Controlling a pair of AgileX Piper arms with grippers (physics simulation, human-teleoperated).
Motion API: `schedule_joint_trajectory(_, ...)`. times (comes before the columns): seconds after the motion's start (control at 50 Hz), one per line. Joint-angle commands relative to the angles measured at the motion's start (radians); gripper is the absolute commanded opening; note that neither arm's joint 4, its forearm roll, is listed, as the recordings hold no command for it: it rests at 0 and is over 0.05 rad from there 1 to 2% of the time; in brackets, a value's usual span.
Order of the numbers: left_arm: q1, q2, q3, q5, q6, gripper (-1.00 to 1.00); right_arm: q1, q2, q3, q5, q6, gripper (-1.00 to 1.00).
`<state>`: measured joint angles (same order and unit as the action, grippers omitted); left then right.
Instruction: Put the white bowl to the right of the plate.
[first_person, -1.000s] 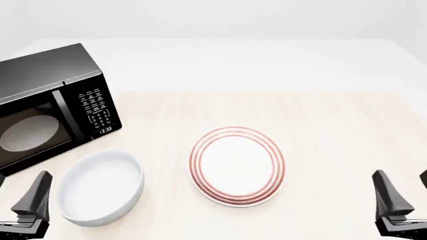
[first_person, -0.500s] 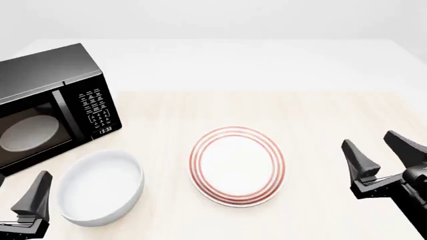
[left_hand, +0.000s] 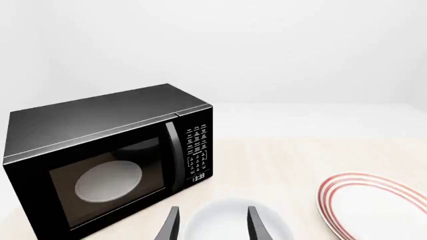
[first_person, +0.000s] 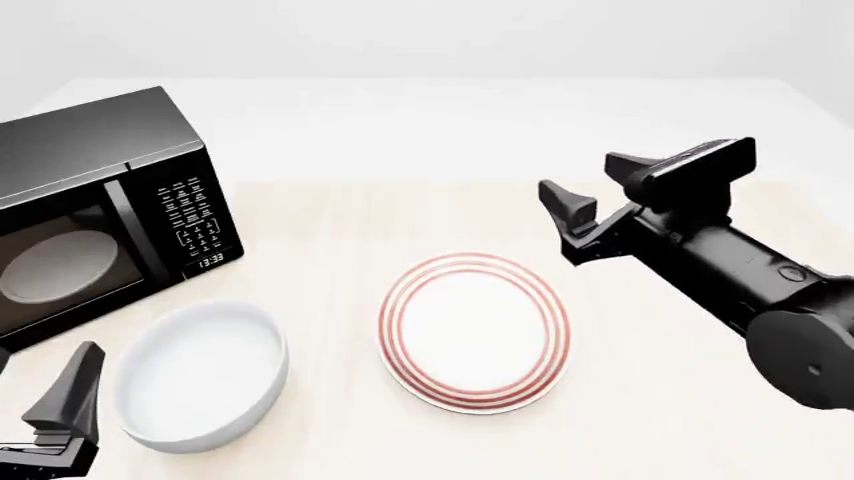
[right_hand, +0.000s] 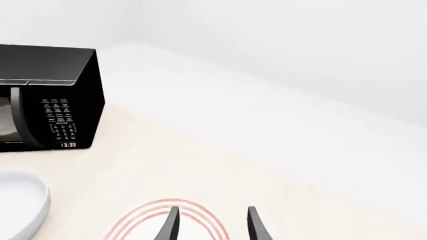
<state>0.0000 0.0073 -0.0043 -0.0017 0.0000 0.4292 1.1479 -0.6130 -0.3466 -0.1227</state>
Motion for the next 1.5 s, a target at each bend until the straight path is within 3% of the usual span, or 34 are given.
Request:
schedule_joint_trajectory(0.02,0.0,0.0,0.0,0.0,0.0,1.0,0.115,0.179,-0.202,0.063,0.022,1.0)
schedule_joint_trajectory(0.16,0.0,0.0,0.0,0.0,0.0,1.0,0.159,0.259,-0.288,0.107,0.008,1.0)
schedule_joint_trajectory(0.64,0.0,0.0,0.0,0.0,0.0,1.0,0.254,0.532,-0.575,0.244,0.061,1.0)
schedule_joint_trajectory(0.88,0.0,0.0,0.0,0.0,0.0,1.0,0.321,0.65,-0.742,0.34,0.059,1.0)
schedule_joint_trajectory(1.12,0.0,0.0,0.0,0.0,0.0,1.0,0.359,0.728,-0.821,0.377,0.074,1.0)
schedule_joint_trajectory(1.36,0.0,0.0,0.0,0.0,0.0,1.0,0.405,0.794,-0.869,0.398,0.137,1.0)
schedule_joint_trajectory(1.5,0.0,0.0,0.0,0.0,0.0,1.0,0.448,0.823,-0.875,0.405,0.147,1.0)
